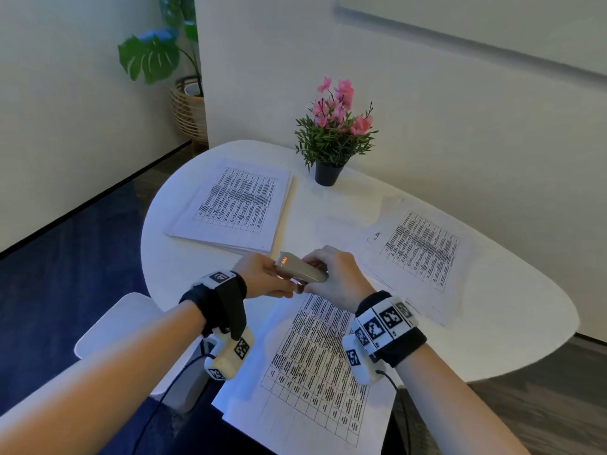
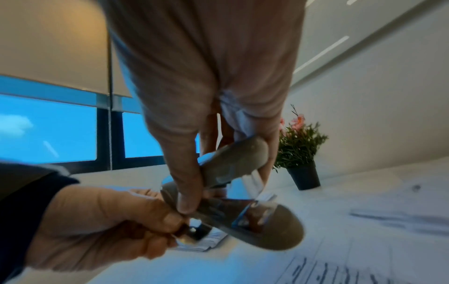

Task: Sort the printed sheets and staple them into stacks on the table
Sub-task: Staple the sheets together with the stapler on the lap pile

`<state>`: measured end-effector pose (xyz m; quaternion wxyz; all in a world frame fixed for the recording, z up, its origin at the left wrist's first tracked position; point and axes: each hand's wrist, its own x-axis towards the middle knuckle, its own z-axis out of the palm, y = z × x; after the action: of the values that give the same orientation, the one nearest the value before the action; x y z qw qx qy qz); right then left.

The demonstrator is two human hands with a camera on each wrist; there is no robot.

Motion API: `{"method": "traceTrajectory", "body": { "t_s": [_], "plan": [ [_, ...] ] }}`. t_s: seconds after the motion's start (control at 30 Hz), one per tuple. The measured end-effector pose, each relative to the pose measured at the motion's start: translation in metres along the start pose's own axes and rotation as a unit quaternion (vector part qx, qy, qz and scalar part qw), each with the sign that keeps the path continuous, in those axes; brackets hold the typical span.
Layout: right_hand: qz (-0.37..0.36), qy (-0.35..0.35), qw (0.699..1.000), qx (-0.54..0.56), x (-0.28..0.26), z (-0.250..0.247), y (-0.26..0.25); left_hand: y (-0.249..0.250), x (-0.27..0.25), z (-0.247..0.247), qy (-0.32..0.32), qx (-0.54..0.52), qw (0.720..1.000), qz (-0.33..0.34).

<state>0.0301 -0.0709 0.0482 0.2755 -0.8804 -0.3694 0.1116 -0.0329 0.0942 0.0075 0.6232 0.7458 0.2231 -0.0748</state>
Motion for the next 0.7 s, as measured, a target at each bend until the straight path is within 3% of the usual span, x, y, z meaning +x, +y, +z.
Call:
{"method": "traceTrajectory", "body": {
  "t_s": [0.23, 0.5, 0.6, 0.7],
  "plan": [
    [0.043, -0.035, 0.996, -0.069, -0.001, 0.005, 0.026, -0.038, -0.013, -0.039, 0.100, -0.089, 0.991, -0.010],
    [0.141, 0.003, 0.990, -0.024, -0.006, -0.001, 0.063, -0.071, -0.042, -0.103, 0.224, -0.265, 0.938, 0.020],
    [0.154, 0.091, 0.984, -0.003, -0.020, -0.005, 0.079, -0.088, -0.053, -0.126, 0.283, -0.281, 0.916, 0.035],
    [0.210, 0.198, 0.957, 0.023, -0.041, -0.010, 0.101, -0.110, -0.062, -0.145, 0.363, -0.286, 0.887, 0.027]
  ]
}}
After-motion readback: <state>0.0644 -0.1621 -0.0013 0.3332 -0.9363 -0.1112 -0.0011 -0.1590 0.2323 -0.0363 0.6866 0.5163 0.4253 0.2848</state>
